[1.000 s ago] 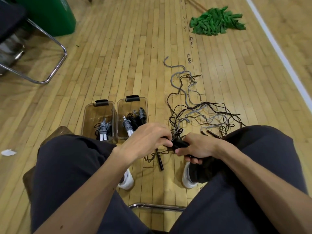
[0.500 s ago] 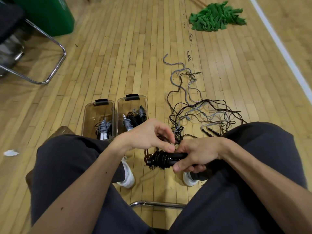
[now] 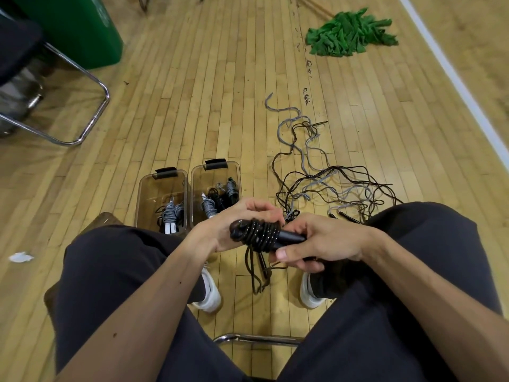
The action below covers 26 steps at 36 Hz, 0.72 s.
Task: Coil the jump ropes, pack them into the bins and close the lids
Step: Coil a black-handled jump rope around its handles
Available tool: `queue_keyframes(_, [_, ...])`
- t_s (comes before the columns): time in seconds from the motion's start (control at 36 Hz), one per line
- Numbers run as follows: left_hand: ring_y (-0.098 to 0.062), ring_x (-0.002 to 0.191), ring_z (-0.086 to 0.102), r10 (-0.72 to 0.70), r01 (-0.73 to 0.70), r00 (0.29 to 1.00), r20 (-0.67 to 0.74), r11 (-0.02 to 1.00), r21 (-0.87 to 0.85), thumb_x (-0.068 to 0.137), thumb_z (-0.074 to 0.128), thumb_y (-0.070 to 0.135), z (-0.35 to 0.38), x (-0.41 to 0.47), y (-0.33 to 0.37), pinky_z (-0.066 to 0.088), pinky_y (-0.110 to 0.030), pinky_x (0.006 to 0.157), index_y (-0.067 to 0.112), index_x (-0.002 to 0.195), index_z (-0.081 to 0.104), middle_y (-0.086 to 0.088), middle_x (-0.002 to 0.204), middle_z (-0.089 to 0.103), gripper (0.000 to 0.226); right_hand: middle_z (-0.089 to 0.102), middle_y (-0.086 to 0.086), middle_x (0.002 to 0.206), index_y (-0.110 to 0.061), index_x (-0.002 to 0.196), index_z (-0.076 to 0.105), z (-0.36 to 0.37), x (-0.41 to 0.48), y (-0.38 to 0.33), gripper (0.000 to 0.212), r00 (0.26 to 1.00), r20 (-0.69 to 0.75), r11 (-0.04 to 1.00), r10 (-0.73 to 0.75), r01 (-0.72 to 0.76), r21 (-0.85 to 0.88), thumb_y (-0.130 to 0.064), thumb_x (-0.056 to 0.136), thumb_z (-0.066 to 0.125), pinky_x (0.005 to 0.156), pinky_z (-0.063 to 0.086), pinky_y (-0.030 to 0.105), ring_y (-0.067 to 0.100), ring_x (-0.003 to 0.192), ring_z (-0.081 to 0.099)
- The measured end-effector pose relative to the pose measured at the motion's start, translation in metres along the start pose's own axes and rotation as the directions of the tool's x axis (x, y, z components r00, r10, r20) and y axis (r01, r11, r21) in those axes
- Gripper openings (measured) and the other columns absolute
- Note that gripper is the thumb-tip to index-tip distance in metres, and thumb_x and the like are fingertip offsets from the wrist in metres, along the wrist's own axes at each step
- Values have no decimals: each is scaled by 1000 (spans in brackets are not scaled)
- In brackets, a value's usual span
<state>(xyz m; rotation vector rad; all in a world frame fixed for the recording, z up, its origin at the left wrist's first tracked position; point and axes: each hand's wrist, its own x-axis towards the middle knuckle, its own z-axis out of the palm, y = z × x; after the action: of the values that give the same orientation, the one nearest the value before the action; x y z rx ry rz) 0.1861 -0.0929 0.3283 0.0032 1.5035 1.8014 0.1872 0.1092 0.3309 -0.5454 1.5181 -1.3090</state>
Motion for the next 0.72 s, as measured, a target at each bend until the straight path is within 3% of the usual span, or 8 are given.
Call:
queue_keyframes(0.14, [-15, 76, 61, -8, 11, 994, -105, 1000, 27, 87, 59, 38, 4, 0, -1, 48, -30, 71, 21, 67, 73, 2, 77, 70, 29, 51, 14, 62, 20, 103, 55, 1, 0, -2, 47, 996, -68, 992, -61, 68, 106, -24, 93, 69, 50, 39, 27, 14, 46, 45])
queue_keyframes(0.22, [-13, 76, 58, -9, 23, 981, -193, 997, 70, 104, 46, 20, 5, 4, -7, 47, -29, 74, 24, 72, 71, 1, 78, 70, 41, 57, 6, 62, -3, 88, 69, -1, 1, -3, 16, 982, -161, 985, -97, 118, 129, -15, 98, 64, 50, 39, 27, 12, 47, 48])
queue_keyframes(0.28, [-10, 69, 50, 28, -9, 980, -199, 995, 96, 107, 38, 17, 7, 5, -9, 41, -26, 65, 32, 71, 75, -2, 82, 63, 53, 60, 7, 67, -20, 80, 73, -2, 2, -4, 24, 969, -228, 983, -92, 124, 134, -13, 99, 61, 48, 42, 23, 13, 49, 50])
queue_keyframes(0.31, [-10, 66, 47, 44, -23, 977, -210, 995, 101, 108, 37, 16, 7, 6, -10, 39, -24, 62, 34, 72, 76, -2, 81, 60, 55, 61, 8, 69, -20, 81, 72, -3, 3, -4, 23, 965, -249, 985, -80, 115, 132, -13, 99, 61, 47, 43, 22, 13, 51, 51])
queue_keyframes(0.39, [-11, 57, 43, 53, -19, 962, -267, 992, 126, 107, 39, 13, 5, 9, -14, 36, -22, 53, 21, 89, 73, -1, 70, 57, 39, 65, 8, 72, -7, 90, 68, -3, 6, -3, 13, 947, -318, 991, -43, 81, 107, -12, 100, 61, 48, 45, 22, 13, 53, 53])
queue_keyframes(0.47, [-11, 51, 44, 34, 18, 959, -280, 984, 180, 108, 39, 22, 7, 11, -18, 36, -23, 49, 9, 101, 64, -1, 65, 55, 29, 65, 7, 72, -1, 92, 65, -9, 9, -1, 14, 883, -468, 992, -25, 82, 101, -12, 100, 60, 49, 47, 22, 12, 53, 55])
queue_keyframes(0.61, [-9, 49, 39, 33, 29, 974, -226, 964, 265, 108, 41, 28, 14, 10, -20, 33, -21, 49, 13, 100, 63, 0, 64, 52, 28, 67, 7, 72, -3, 92, 64, -18, 10, 1, 15, 791, -612, 996, 9, 46, 74, -15, 100, 61, 51, 52, 25, 13, 54, 58])
queue_keyframes(0.72, [-4, 49, 37, 34, 54, 975, -219, 922, 383, 106, 46, 28, 13, 9, -19, 32, -16, 48, 13, 115, 65, 8, 59, 44, 25, 69, 5, 69, -2, 91, 66, -19, 12, 8, 19, 760, -650, 992, 3, -84, -93, -20, 99, 63, 60, 59, 32, 16, 57, 64])
